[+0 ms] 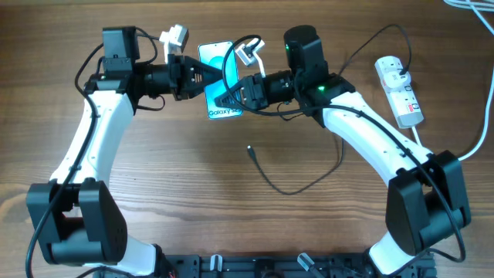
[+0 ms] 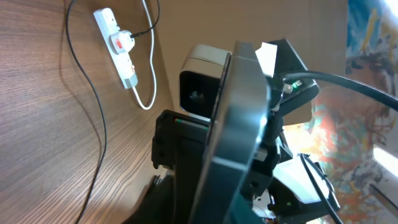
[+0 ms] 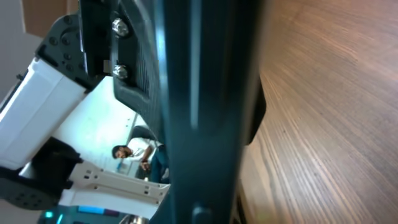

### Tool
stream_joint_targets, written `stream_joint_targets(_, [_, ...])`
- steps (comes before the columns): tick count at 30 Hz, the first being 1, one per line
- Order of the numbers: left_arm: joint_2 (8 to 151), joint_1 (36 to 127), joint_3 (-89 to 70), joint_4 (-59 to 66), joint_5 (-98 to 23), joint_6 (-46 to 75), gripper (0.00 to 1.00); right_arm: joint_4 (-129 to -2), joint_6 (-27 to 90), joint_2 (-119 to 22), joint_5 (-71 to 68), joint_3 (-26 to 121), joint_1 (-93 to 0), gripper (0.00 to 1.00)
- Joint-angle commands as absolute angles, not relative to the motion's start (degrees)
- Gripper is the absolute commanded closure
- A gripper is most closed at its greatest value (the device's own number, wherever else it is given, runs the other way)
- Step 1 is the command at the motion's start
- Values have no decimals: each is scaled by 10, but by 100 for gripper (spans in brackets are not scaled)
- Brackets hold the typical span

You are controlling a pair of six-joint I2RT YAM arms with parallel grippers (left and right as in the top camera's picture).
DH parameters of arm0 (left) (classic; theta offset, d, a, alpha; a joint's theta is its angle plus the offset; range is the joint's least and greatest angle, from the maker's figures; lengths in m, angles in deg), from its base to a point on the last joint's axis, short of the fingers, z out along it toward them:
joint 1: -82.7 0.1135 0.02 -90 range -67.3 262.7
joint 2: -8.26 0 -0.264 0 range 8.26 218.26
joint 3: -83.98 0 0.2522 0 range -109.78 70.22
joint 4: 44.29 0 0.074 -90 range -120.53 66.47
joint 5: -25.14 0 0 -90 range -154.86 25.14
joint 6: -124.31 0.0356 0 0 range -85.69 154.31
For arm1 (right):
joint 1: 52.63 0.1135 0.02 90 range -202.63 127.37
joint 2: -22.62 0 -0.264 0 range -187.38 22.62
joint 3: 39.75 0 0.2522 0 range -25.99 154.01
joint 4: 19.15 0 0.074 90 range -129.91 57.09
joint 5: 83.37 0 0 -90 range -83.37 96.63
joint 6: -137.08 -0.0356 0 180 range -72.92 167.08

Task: Plug charger to phone and switch on socket

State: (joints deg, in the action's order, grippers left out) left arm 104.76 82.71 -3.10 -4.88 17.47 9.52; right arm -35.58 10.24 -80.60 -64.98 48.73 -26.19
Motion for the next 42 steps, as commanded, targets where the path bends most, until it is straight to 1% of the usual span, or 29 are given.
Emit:
stream_joint_targets(1, [1000,790,-49,-54,255,79,81,-364,48,-839,-636,465,-249,96])
stream_joint_targets(4, [1000,784,-49,-53,255,79,88,-359,16,-839,-644,465,-250,96])
stream_joint_targets(9, [1000,777,-49,-52,255,79,92,-300,-55,-839,-644,465,-250,96])
stream_joint_targets(11, [1000,777,-49,-53,255,82,96,-291,-58,-839,-644,465,-250,96])
stream_joint_targets(13, [1000,777,-49,-55,255,84,96,-291,-54,-839,-644,465,-250,95])
stream_joint_targets(14, [1000,777,-49,-58,254,86,96,-290,-55,-839,-644,465,-251,86])
stream_joint_targets(15, [1000,777,-49,-57,240,86,96,-289,-54,-839,-641,465,-252,66])
stream_joint_targets(19, [1000,777,-49,-49,143,86,96,-287,-41,-839,-633,465,-268,15])
stream_joint_targets(20, [1000,777,-49,-33,94,88,96,-289,-29,-839,-633,465,-274,6])
stream_joint_targets(21, [1000,777,-49,-3,28,111,96,-294,-19,-839,-632,465,-279,1])
stream_joint_targets(22, [1000,777,-49,21,-20,124,96,-299,-7,-839,-631,465,-283,0])
stream_joint_targets(24, [1000,777,-49,94,-173,146,96,-324,23,-839,-612,465,-293,0])
stream_joint_targets(26, [1000,777,-49,142,-292,146,96,-373,58,-839,-559,465,-299,0])
stream_joint_targets(30, [1005,777,-49,213,-489,144,96,-499,142,-839,-341,465,-303,0])
stream_joint_targets(32, [1021,777,-49,247,-539,142,96,-558,157,-839,-212,465,-303,0])
stream_joint_targets(35, [1057,772,-49,274,-591,126,96,-601,162,-839,-109,465,-303,0])
stream_joint_targets(37, [1081,755,-49,274,-630,123,96,-609,177,-839,-92,465,-303,0])
stream_joint_targets(39, [1109,718,-49,270,-683,111,96,-624,186,-839,-67,465,-303,0])
stream_joint_targets(42, [1138,681,-49,263,-702,111,96,-642,186,-839,-33,465,-303,0])
